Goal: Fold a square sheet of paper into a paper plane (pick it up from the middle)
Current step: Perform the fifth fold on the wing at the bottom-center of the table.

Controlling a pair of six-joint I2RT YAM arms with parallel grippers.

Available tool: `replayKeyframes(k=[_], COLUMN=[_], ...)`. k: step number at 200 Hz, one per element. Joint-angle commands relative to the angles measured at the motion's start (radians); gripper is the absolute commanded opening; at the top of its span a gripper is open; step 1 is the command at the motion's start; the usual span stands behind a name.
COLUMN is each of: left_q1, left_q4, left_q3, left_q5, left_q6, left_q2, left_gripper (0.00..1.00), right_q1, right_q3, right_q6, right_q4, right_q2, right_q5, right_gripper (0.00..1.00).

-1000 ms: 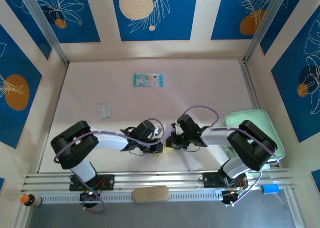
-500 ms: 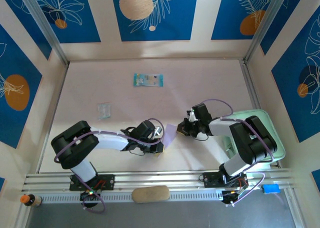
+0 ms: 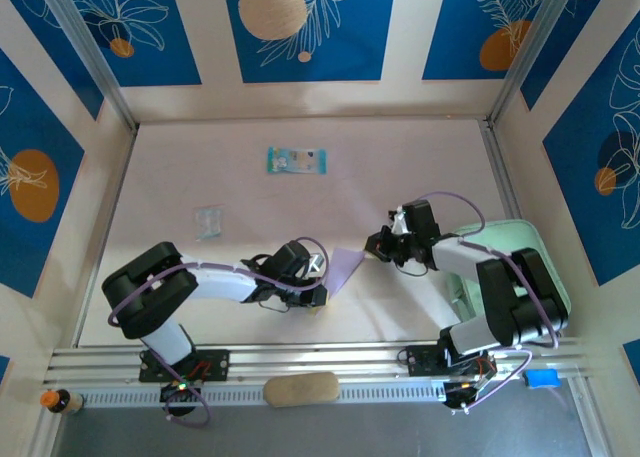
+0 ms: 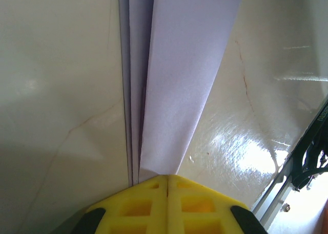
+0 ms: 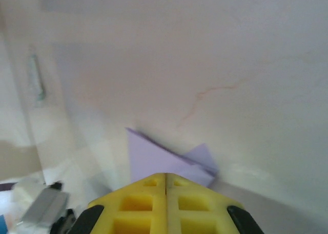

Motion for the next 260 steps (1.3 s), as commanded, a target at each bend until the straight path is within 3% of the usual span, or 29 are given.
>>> replayKeyframes(k=[1,24,59,106,145,197,227,260], left_q1=[-0.004,-0.004,-0.003,-0.003,-0.003,-0.003,-0.006,-0.005], left_q4=[-0.122,-0.117,-0.123,-0.143,-0.211,-0.191,-0.219,-0.198], left_q3=[-0.035,-0.034,-0.024,0.019,0.123,0.233,0.263,0.188], left_q5=[-0.046,-0.049,-0.047,-0.028,-0.015,0.051,0.008,-0.016], left_q6=[0.002,0.001,0.002,-0.007,0.035,0.077,0.092,0.065], left_q2=[0.018,0.016,0.011,-0.054,-0.102,0.033,0.115,0.133], left_gripper=[0.00,0.00,0.00,0.00,0.00,0.01,0.02,0.02], right_q1=[0.026,0.072,0.123,0.082,0.076,0.077,0.078,0.077], right_q3=[-0.030,-0.043,-0.010,-0.016,-0.033,-0.026,-0.029,-0.030], right_q6=[-0.005,-0.001,-0.015,-0.007,-0.005,-0.004,-0.005,-0.012], right_q4=[-0.025,-0.004,0.016,0.009,0.017,0.003,0.000,-0.010], right_q2=[-0.078,-0.088,0.020,0.150,0.172,0.166,0.168,0.164], right_q5=[-0.018,-0.047,-0.079,-0.031,-0.029,-0.026,-0.021,-0.018], right_gripper=[0.02,0.03,0.02,0.00,0.00,0.00,0.00,0.00])
